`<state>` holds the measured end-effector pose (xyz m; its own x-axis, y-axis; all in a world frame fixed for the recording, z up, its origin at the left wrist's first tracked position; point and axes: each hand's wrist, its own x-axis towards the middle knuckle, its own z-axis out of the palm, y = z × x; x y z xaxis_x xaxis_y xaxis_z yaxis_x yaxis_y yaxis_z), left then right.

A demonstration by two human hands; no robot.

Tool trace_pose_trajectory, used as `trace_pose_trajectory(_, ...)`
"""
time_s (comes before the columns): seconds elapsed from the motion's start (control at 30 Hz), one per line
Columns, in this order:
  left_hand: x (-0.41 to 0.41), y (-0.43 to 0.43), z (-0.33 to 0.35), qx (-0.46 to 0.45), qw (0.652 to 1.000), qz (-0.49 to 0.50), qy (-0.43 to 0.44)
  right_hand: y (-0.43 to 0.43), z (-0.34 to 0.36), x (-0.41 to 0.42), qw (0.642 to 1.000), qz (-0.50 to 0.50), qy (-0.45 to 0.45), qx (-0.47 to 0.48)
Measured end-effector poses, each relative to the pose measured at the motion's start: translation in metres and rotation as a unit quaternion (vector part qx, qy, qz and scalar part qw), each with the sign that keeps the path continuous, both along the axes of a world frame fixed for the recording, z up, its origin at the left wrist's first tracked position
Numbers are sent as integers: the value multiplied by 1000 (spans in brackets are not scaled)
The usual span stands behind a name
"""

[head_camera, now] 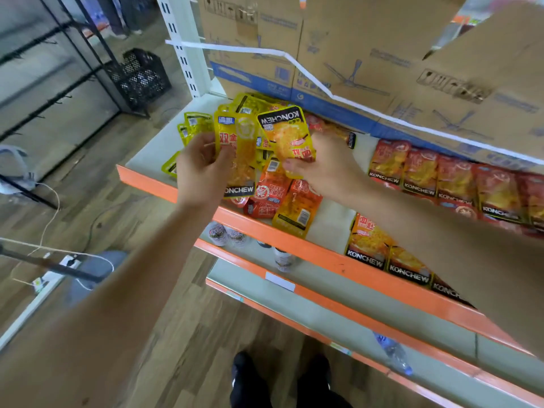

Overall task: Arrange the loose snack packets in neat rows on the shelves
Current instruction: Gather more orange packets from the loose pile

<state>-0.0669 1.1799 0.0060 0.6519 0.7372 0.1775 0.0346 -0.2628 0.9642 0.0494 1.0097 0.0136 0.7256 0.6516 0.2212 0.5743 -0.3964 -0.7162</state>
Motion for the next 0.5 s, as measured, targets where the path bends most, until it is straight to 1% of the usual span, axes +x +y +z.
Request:
trace_pose_trajectory(0.07, -7, -25, 10, -78, 997, -10, -8, -16, 9, -12, 997, -13, 68, 23)
trace_pose_trajectory(0.13, -12, -46, 15, -113, 993, -25, -20, -34, 17, -23, 990, -18, 126, 52)
trace_pose_trajectory(0.23, -19, -74, 23, -139, 989, -28, -36, -64, 28, -41, 969, -22, 225, 99)
trace_pose_trajectory(0.3, -28, -93, 26, -150, 988, -29, -33, -86, 31, -55, 959, -31, 259, 109)
trace_pose_trajectory(0.47, -51, -131, 19, -206, 976, -63, -36, -134, 30, -89, 948, -46, 295, 108)
trace_pose_trajectory(0.5, -53, -136, 17, -213, 974, -68, -34, -142, 29, -96, 941, -52, 314, 116)
